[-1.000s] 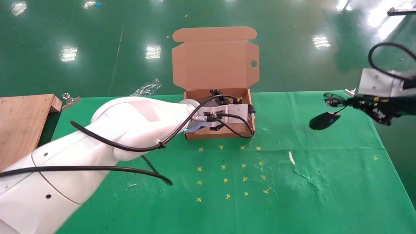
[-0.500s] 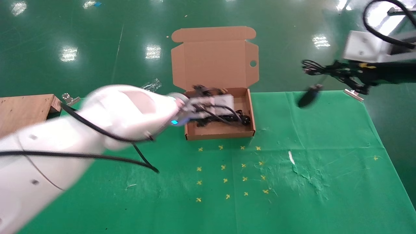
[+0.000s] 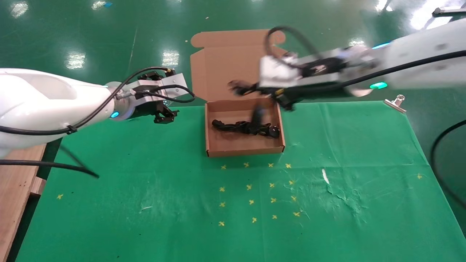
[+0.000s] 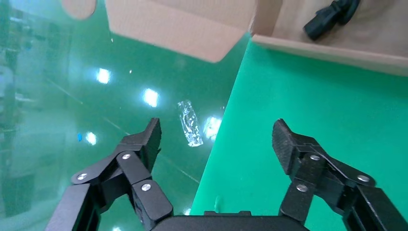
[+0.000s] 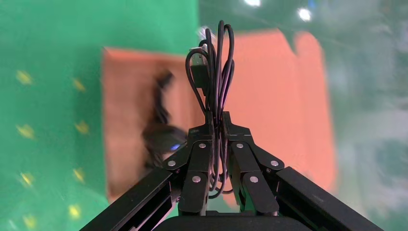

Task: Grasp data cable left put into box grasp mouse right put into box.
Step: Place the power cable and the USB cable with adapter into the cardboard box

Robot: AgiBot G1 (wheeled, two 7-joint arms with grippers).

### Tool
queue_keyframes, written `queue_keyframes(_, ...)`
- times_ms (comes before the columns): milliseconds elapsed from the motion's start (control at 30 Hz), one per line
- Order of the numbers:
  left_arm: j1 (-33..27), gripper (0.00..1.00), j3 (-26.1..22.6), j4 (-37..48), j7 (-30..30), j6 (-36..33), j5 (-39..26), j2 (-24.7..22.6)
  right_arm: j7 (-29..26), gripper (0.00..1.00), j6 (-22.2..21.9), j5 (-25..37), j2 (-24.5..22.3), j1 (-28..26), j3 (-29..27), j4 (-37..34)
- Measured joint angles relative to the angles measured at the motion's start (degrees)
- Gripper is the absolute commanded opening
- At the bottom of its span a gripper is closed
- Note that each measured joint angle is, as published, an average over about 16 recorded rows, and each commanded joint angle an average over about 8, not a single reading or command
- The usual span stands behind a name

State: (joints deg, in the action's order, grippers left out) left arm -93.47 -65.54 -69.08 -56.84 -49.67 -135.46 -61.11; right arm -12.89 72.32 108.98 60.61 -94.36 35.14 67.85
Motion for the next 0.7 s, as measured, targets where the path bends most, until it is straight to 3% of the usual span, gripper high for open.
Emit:
queue_keyframes(167,0.2,1.00,0.0,-0.7,-0.7,-0.3,-0.6,0.2,4.1,0.00,-1.4,-1.4,4.0,0.8,1.0,-7.1)
queue_keyframes(200,0.2,1.00,0.0,-0.8,-0.8,-0.4,-0.7,0.2,4.9,0.04,-1.7,-1.8,4.7,0.9,1.1,-8.6)
queue_keyframes(433,0.2,1.00,0.0,-1.1,-1.1,-0.5,-0.9,0.4,9.1,0.91,-3.8,-3.2,7.3,1.7,1.2,-16.6)
queue_keyframes(467,0.2,1.00,0.0,-1.2,-1.1,-0.5,-0.9,0.4,9.5,1.00,-4.0,-3.3,7.5,1.8,1.1,-17.2)
queue_keyframes(700,0.2,1.00,0.0,-1.2,-1.2,-0.6,-0.9,0.5,10.6,1.00,-4.8,-3.8,8.1,2.0,0.9,-19.0)
